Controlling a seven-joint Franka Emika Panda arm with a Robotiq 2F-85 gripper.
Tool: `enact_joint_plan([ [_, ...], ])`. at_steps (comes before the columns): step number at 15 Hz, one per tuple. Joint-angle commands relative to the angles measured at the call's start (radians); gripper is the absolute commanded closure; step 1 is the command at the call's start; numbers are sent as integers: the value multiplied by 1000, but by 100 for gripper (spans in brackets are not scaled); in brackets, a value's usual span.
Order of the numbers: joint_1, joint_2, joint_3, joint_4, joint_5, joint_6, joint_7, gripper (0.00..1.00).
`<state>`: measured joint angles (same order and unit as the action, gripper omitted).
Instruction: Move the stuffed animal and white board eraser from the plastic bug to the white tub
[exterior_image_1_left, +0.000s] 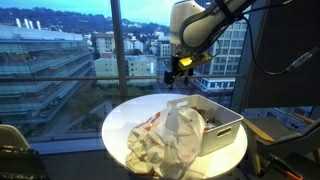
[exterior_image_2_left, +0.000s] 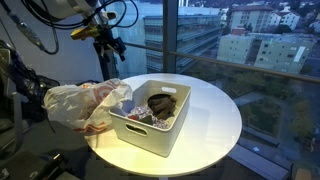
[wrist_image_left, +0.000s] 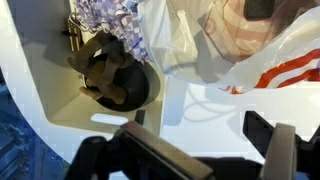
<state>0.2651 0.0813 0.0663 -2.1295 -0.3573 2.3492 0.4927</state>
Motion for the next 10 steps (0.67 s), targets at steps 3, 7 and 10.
enact_joint_plan([
  [3,-28,3,25,2,-1,-3,-5,0],
  [7,-52,-17,26,-54,113,17,-36,0],
  [10,-82,-21,21,-115,244,2,-91,0],
])
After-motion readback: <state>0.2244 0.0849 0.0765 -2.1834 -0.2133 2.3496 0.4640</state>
